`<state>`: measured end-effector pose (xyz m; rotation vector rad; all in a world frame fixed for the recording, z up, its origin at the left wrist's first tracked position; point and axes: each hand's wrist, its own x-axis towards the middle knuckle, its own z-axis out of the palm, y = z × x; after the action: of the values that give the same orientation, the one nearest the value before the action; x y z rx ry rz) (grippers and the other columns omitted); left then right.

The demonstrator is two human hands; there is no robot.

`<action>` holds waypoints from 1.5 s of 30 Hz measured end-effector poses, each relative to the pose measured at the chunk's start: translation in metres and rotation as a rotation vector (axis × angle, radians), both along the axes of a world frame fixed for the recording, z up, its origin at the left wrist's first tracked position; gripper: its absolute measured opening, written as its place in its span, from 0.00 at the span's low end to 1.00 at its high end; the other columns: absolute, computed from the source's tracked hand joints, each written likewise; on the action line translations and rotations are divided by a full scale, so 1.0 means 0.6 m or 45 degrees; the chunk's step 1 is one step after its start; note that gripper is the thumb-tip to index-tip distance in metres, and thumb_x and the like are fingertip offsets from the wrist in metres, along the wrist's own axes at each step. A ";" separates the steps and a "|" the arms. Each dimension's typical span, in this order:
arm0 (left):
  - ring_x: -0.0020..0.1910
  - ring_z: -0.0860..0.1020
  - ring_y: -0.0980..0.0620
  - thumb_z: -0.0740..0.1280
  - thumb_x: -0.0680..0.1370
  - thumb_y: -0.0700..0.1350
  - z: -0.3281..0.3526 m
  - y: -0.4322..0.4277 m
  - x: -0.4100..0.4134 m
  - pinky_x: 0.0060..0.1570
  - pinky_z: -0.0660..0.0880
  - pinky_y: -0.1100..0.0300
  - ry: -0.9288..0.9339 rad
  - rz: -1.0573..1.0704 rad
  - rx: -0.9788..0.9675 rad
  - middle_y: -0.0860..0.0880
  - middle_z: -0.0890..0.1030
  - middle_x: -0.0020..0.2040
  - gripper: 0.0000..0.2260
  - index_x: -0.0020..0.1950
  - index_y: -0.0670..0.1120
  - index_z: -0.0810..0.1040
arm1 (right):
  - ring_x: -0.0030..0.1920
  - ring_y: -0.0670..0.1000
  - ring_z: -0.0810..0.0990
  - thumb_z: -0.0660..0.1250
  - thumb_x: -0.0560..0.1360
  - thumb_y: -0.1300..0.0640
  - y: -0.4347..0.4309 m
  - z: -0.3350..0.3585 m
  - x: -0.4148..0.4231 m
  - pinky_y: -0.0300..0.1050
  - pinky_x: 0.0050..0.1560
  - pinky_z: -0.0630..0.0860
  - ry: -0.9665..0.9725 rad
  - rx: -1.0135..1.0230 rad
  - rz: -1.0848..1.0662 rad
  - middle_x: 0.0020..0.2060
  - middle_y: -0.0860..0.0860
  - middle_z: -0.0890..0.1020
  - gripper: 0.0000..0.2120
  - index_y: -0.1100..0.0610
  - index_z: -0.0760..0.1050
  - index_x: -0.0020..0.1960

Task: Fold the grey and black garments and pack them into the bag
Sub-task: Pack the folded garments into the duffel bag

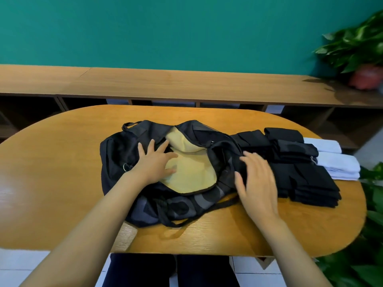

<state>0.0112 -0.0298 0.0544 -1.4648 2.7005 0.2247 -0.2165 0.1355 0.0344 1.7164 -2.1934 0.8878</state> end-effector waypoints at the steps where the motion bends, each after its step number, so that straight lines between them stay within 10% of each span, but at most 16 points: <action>1: 0.77 0.41 0.37 0.62 0.80 0.56 -0.004 0.011 0.000 0.69 0.35 0.32 0.012 0.000 0.013 0.50 0.45 0.80 0.22 0.75 0.58 0.64 | 0.74 0.55 0.63 0.64 0.78 0.51 0.009 -0.003 -0.015 0.56 0.75 0.58 -0.029 0.098 -0.113 0.69 0.54 0.72 0.20 0.59 0.71 0.67; 12: 0.78 0.48 0.38 0.58 0.81 0.58 -0.040 0.046 0.029 0.72 0.34 0.38 0.058 0.041 0.020 0.48 0.51 0.80 0.20 0.73 0.58 0.67 | 0.71 0.61 0.62 0.59 0.73 0.32 0.069 0.003 -0.012 0.55 0.67 0.63 0.241 0.846 -0.256 0.75 0.56 0.60 0.42 0.51 0.51 0.78; 16: 0.78 0.49 0.39 0.58 0.81 0.58 -0.042 0.048 0.036 0.72 0.34 0.39 0.081 0.027 0.021 0.49 0.53 0.80 0.19 0.72 0.57 0.68 | 0.71 0.58 0.59 0.61 0.67 0.25 0.071 0.021 -0.021 0.56 0.67 0.62 0.274 0.825 -0.233 0.73 0.53 0.61 0.44 0.47 0.59 0.76; 21: 0.78 0.49 0.39 0.58 0.81 0.57 -0.040 0.049 0.036 0.72 0.33 0.40 0.098 0.023 0.031 0.49 0.53 0.80 0.19 0.72 0.57 0.68 | 0.75 0.66 0.53 0.66 0.60 0.22 0.064 -0.002 -0.032 0.64 0.72 0.57 -0.062 0.936 -0.170 0.79 0.52 0.42 0.55 0.42 0.47 0.77; 39: 0.78 0.50 0.43 0.61 0.81 0.55 -0.014 0.064 0.047 0.73 0.37 0.40 0.206 -0.031 0.103 0.50 0.56 0.79 0.19 0.72 0.56 0.69 | 0.54 0.57 0.78 0.74 0.69 0.61 0.070 -0.004 -0.025 0.47 0.50 0.74 -0.331 0.457 -0.239 0.60 0.55 0.76 0.41 0.48 0.58 0.76; 45: 0.70 0.66 0.47 0.65 0.80 0.51 0.035 0.019 0.037 0.70 0.61 0.48 0.366 -0.148 -0.105 0.51 0.70 0.72 0.17 0.68 0.52 0.74 | 0.60 0.60 0.76 0.74 0.69 0.63 0.078 0.066 -0.012 0.57 0.58 0.74 -0.552 0.218 -0.317 0.62 0.55 0.77 0.41 0.46 0.59 0.75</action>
<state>0.0335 -0.0183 0.0753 -1.3842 3.0448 0.3461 -0.2238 0.1820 0.0740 1.3658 -2.7602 1.1157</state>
